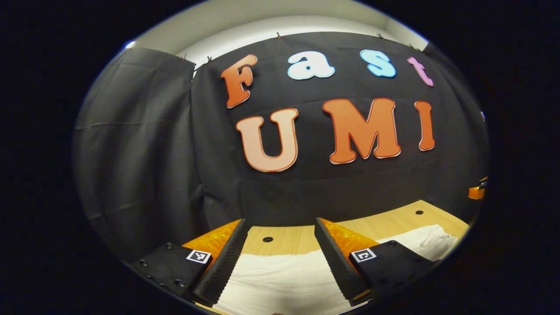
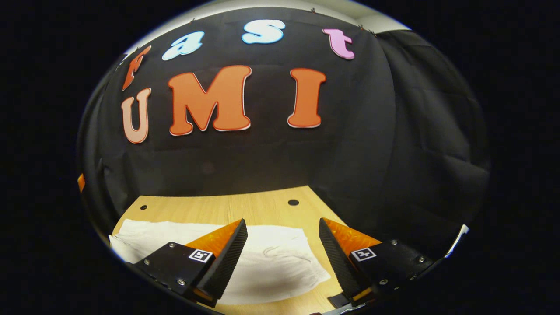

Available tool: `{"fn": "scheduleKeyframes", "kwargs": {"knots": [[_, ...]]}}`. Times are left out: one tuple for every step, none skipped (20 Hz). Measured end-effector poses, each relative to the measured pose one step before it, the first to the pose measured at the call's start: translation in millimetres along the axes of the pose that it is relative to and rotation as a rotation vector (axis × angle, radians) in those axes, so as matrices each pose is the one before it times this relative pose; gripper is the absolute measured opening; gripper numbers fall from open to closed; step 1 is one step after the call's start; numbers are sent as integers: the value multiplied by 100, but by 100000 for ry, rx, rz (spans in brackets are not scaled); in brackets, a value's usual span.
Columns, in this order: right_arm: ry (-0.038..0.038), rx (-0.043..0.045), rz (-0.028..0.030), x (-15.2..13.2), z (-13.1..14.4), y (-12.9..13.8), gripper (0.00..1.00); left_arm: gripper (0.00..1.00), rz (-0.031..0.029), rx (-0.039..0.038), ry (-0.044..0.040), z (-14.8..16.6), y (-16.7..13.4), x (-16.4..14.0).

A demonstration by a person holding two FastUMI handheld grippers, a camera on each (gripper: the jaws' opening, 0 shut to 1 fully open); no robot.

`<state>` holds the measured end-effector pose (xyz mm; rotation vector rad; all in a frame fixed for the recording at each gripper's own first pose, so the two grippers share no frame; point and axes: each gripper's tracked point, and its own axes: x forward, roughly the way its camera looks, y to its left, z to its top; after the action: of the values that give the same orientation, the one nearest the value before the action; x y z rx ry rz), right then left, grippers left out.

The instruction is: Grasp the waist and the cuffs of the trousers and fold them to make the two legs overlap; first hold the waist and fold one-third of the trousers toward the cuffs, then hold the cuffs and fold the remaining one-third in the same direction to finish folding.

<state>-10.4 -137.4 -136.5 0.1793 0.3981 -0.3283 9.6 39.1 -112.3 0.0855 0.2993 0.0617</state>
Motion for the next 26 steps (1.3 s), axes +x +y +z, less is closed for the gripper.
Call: {"fn": "scheduleKeyframes", "kwargs": {"knots": [[3110,3037,322,275,-758,-238,99,100,1443,-1791,3845,-1272,981,193],[3524,3008,66,329,-872,-321,99,100,1042,-2003,4115,-1572,969,51],[3920,2692,251,484,-869,-435,99,100,1341,-1968,3842,-1366,1176,60],[3864,2424,-484,471,-998,-643,99,100,2491,-1351,3778,-1545,1360,55],[3902,2503,-636,432,-942,-643,99,100,2553,-1022,3782,-1232,1351,127],[4748,2570,-1803,528,-1165,-673,99,100,2114,-898,3516,-1397,1173,212],[4615,2505,-697,336,-1132,-657,99,99,2053,-995,3249,-1101,1026,119],[4262,2622,-572,436,-1116,-889,99,99,1424,-1486,3294,-1313,863,54],[4296,2791,54,535,-901,-620,99,100,931,-2233,4036,-1281,665,40],[4193,3341,-71,591,-716,-388,99,100,764,-2928,4207,-1436,784,343],[3958,3744,609,591,-701,-409,98,100,1232,-3298,4534,-1235,672,161],[4487,3876,329,557,-921,-352,92,100,954,-3567,4260,-1481,658,293],[4234,3788,788,539,-793,-351,98,100,459,-3747,3692,-1229,638,451],[3762,3267,309,639,-698,-342,97,100,272,-3621,3232,-989,539,262],[3132,2502,78,484,-633,-482,96,100,667,-3294,3076,-820,347,470],[2640,1715,-214,702,-544,-694,97,100,1129,-2880,2884,-734,402,540],[2254,876,153,572,-334,-424,97,99,978,-2932,2783,-634,429,523],[2120,793,-83,556,-380,-403,97,99,903,-2953,2584,-788,406,672],[2288,1015,455,593,-413,-338,97,99,650,-3207,1581,-545,320,489],[2544,1432,294,407,-407,-70,97,99,759,-3194,2601,-800,554,549],[2131,1410,854,496,-339,-43,97,99,452,-3656,2090,-655,474,611],[1968,1127,273,416,-289,-181,97,99,-321,-4212,3558,-1081,260,553],[1623,203,600,423,-266,-5,96,98,-595,-4805,2413,-698,375,831],[1739,14,-586,443,-304,-331,96,100,784,-4913,2681,-765,774,583],[822,27,-255,302,-171,-136,96,99,797,-4590,2340,-715,553,761],[1505,261,-609,467,-437,-214,96,99,1373,-4794,3560,-1455,221,473]]}}
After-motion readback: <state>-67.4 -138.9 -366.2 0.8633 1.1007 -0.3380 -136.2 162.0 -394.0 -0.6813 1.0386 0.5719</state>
